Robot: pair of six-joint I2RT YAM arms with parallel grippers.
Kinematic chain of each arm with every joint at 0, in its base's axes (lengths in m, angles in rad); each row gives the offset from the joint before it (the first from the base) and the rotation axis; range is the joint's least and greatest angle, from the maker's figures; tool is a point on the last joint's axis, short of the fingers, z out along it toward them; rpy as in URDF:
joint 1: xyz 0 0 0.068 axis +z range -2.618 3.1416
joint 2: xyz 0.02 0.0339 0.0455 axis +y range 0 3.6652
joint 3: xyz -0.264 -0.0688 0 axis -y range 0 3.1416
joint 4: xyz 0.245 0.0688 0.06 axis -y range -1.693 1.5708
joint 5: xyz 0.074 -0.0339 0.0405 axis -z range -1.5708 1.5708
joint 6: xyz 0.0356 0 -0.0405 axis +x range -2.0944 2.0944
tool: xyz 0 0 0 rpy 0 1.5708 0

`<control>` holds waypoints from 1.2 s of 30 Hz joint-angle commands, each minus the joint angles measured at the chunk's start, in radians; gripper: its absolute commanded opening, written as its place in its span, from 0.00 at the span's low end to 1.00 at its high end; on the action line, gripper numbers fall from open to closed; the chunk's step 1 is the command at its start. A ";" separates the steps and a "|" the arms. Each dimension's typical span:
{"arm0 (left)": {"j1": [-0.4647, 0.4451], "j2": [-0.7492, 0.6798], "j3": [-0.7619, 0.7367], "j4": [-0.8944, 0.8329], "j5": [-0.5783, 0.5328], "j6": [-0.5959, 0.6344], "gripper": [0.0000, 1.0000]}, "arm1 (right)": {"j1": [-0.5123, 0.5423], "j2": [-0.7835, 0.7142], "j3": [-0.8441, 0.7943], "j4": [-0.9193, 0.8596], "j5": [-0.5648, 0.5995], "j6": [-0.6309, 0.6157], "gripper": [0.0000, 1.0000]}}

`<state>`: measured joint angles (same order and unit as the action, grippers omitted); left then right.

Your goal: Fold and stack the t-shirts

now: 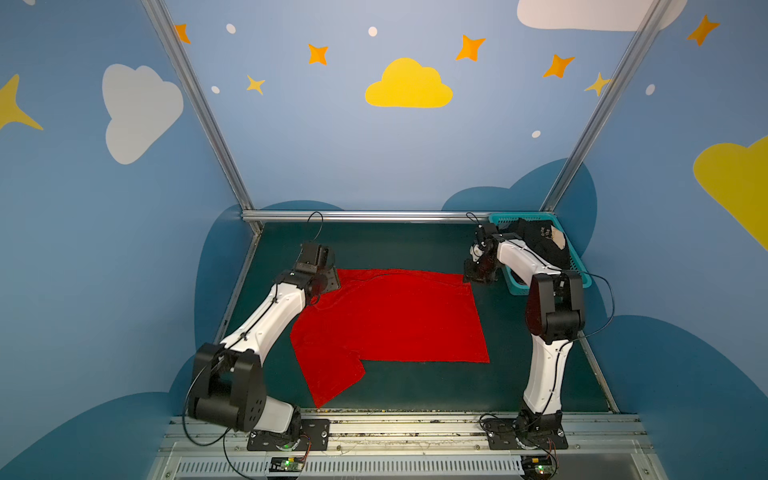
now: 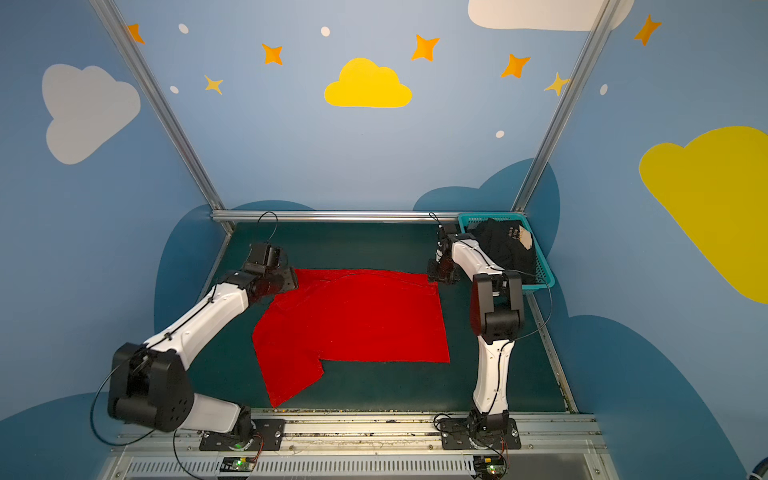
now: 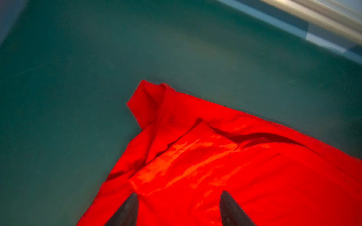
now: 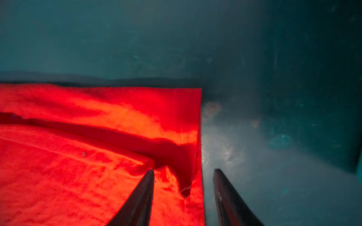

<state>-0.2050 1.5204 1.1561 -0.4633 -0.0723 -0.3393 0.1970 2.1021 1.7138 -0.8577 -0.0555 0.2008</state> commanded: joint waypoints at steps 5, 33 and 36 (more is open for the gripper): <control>-0.002 0.318 0.223 -0.087 0.159 0.067 0.74 | 0.018 0.009 0.073 0.013 -0.129 -0.006 0.52; -0.002 0.712 0.605 -0.310 0.166 0.105 0.33 | 0.023 0.059 0.004 0.046 -0.238 0.010 0.46; -0.004 0.690 0.598 -0.308 0.161 0.101 0.18 | 0.022 0.051 0.004 0.045 -0.237 0.012 0.46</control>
<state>-0.2058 2.2265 1.7504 -0.7322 0.0978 -0.2405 0.2176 2.2047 1.7275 -0.8093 -0.2913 0.2047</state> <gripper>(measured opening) 0.205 0.461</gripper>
